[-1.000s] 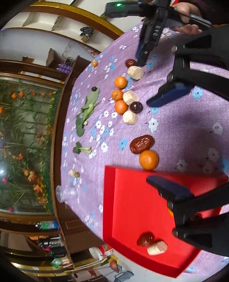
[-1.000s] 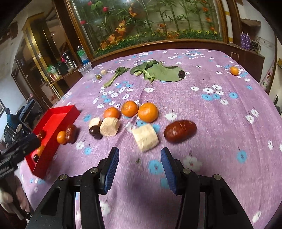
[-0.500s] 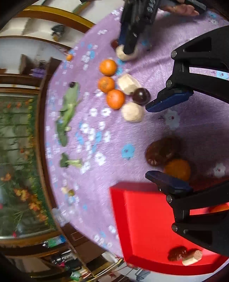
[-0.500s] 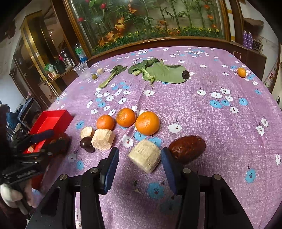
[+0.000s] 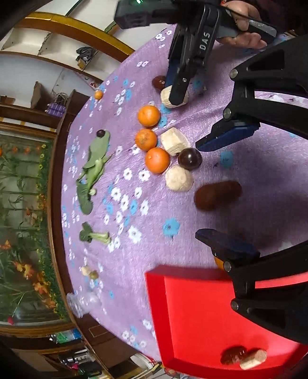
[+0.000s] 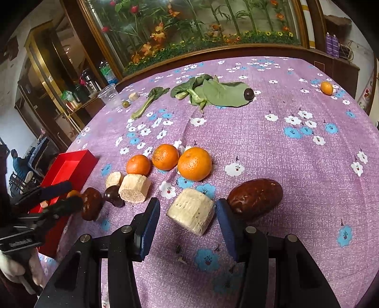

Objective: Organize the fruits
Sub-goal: 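Grasp a red date with the left tool while the right tool grasps a beige root chunk, then carry the date and root chunk into the red tray and open both tools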

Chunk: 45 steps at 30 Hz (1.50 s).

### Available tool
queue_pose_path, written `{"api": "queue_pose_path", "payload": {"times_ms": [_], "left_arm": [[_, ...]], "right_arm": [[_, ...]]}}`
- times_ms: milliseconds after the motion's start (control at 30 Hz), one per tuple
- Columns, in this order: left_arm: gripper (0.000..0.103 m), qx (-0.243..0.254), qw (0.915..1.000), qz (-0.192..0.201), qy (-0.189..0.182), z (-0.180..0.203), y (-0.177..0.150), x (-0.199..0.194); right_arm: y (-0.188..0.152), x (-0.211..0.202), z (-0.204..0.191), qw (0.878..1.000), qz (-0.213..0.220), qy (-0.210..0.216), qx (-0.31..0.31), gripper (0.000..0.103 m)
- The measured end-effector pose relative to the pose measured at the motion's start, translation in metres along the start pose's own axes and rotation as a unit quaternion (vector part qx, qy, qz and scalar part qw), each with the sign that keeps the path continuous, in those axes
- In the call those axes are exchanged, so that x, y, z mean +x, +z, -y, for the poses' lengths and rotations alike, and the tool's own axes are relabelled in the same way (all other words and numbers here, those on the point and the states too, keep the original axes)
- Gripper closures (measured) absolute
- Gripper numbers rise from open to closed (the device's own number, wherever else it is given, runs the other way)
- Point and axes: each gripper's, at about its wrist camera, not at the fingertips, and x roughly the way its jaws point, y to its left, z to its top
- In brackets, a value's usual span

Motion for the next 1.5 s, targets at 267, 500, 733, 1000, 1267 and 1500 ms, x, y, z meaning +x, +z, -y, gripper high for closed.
{"api": "queue_pose_path", "payload": {"times_ms": [267,500,733,1000,1267,1500], "left_arm": [[0.073,-0.015,0.9996,-0.023,0.007,-0.002,-0.005,0.022],[0.073,-0.010,0.9996,-0.016,0.020,0.004,-0.010,0.024],[0.074,-0.030,0.9994,-0.004,0.015,-0.002,-0.017,0.010],[0.074,-0.079,0.9961,0.039,0.005,-0.028,-0.023,-0.036],[0.074,-0.137,0.9853,0.094,0.037,-0.079,-0.040,-0.093],[0.074,-0.198,0.9684,0.124,0.088,-0.136,-0.064,-0.123]], "right_arm": [[-0.001,0.005,0.000,1.000,-0.003,-0.006,-0.005,0.050],[-0.001,0.007,-0.004,1.000,0.000,-0.017,-0.018,0.050],[-0.002,0.006,-0.006,0.999,0.004,-0.023,-0.025,0.058],[-0.002,-0.018,-0.019,0.999,0.028,-0.011,-0.020,0.058],[-0.003,-0.039,-0.071,0.997,0.035,0.017,-0.065,0.057],[-0.005,-0.029,-0.129,0.993,0.018,0.053,-0.108,0.057]]}}
